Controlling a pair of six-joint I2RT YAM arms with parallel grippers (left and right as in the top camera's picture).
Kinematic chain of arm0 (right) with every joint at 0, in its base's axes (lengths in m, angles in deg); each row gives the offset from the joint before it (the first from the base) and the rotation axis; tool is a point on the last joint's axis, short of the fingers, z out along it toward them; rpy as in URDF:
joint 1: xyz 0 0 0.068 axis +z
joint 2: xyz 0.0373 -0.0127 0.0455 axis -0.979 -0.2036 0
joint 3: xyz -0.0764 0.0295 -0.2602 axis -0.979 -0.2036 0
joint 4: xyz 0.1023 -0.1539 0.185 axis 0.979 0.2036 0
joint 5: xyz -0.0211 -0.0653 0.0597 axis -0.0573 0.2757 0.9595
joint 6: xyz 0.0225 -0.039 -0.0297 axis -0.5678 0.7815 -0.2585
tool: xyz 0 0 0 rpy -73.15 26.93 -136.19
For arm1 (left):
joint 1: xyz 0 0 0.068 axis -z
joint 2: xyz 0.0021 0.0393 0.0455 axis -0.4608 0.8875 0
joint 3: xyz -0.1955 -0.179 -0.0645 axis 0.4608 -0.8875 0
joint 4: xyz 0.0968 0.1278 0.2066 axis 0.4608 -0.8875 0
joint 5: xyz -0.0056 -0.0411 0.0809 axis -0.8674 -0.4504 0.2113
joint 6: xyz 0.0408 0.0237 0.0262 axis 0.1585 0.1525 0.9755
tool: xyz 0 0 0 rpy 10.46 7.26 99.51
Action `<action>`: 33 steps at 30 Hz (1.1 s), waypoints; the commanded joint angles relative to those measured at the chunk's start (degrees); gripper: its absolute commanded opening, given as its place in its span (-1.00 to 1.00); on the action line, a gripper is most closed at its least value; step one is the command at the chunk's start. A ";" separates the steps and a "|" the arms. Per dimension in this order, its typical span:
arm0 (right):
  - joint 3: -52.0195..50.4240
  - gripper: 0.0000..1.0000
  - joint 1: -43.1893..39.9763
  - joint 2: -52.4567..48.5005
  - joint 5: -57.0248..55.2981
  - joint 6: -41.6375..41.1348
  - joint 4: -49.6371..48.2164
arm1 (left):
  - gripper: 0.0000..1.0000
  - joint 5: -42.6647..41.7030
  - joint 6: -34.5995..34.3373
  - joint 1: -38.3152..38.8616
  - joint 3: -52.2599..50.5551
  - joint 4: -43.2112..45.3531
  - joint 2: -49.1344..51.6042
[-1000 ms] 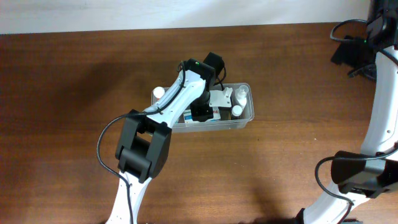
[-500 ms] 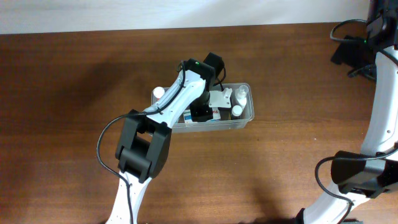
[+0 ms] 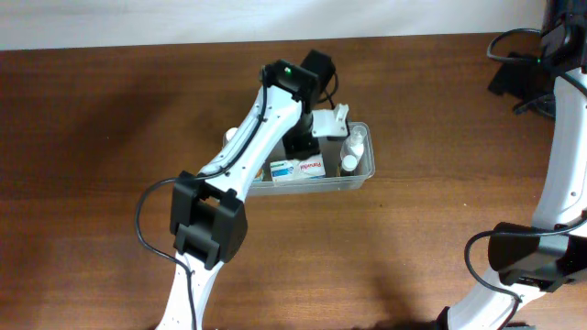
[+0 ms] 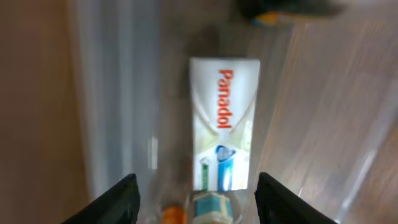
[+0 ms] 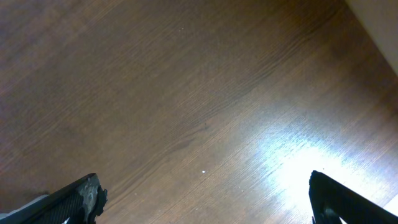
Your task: Pack container
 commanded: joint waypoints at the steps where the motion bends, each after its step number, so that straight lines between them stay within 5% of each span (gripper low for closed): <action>1: 0.28 0.97 -0.26 0.44 -0.92 -0.02 -0.07 | 0.21 -0.83 -6.08 -1.46 6.71 -1.38 0.24; 7: 0.28 0.97 -0.26 0.44 -0.92 -0.02 -0.07 | 0.22 -0.79 -19.04 -4.83 18.23 -5.38 0.24; 11: 0.28 0.97 -0.26 0.44 -0.92 -0.02 -0.07 | 0.53 1.88 -28.41 -6.84 28.28 -10.69 0.11; 15: 0.28 0.97 -0.26 0.44 -0.92 -0.02 -0.04 | 0.59 7.52 -39.30 -8.90 38.93 -16.13 -1.14; 16: 0.28 0.97 -0.26 0.44 -0.92 -0.02 -0.04 | 0.99 8.83 -41.81 -9.38 40.54 -16.13 -1.75; 18: 0.28 0.97 -0.26 0.44 -0.92 -0.02 -0.04 | 0.99 9.97 -46.03 -10.40 41.94 -16.13 -4.24; 33: 0.28 0.97 -0.26 0.44 -0.92 -0.02 -0.07 | 0.99 16.06 -45.35 -11.91 41.94 -16.11 -17.77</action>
